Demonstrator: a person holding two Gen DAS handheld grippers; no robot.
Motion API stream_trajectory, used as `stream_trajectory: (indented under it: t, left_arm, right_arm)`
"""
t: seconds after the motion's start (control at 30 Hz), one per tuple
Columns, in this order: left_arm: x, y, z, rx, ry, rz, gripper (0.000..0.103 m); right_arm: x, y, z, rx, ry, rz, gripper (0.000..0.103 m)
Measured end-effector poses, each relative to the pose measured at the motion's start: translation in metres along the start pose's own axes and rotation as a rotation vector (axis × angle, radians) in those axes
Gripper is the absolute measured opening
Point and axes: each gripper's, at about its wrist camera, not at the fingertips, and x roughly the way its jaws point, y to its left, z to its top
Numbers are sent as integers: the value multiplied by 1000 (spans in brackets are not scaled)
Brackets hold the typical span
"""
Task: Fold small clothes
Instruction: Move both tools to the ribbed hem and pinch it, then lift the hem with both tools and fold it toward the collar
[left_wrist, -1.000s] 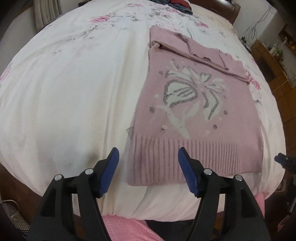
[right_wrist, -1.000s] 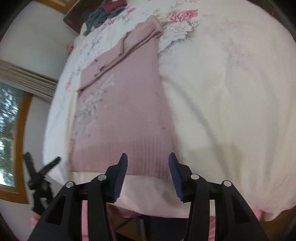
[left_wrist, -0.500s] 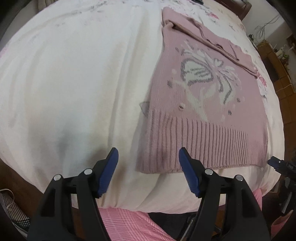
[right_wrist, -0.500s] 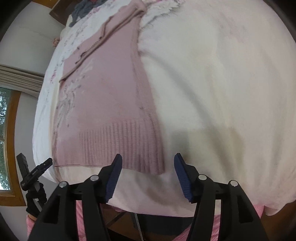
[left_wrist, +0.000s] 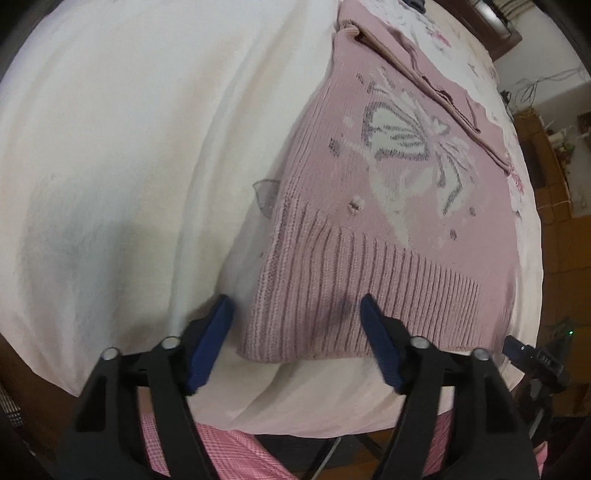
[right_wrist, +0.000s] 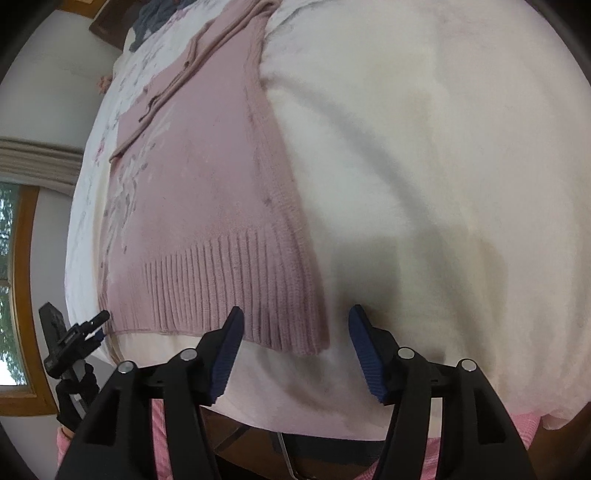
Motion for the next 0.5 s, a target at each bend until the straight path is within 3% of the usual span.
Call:
stream_trajectory:
  t: [0.1,0.2,0.23,0.33,0.5]
  left_arm:
    - [-2,1,0,-6,-3,-1,41]
    - [-4,3,2,-36,-2,-39,16]
    - [-5,2,1,-37,-2,-46,11]
    - [-8,-3,1,-17,-16,-36,9]
    - [-25,-10,5,-4,-60,-83,8]
  right_arm:
    - [5,6,-1,-18,7,7,56]
    - [9,7,-1,-19,18,26,38]
    - [9,7,-1,-23,19,25,25]
    - [7,8,-1,-25,27,76,17]
    - [-11,16,5,-21,19,195,16]
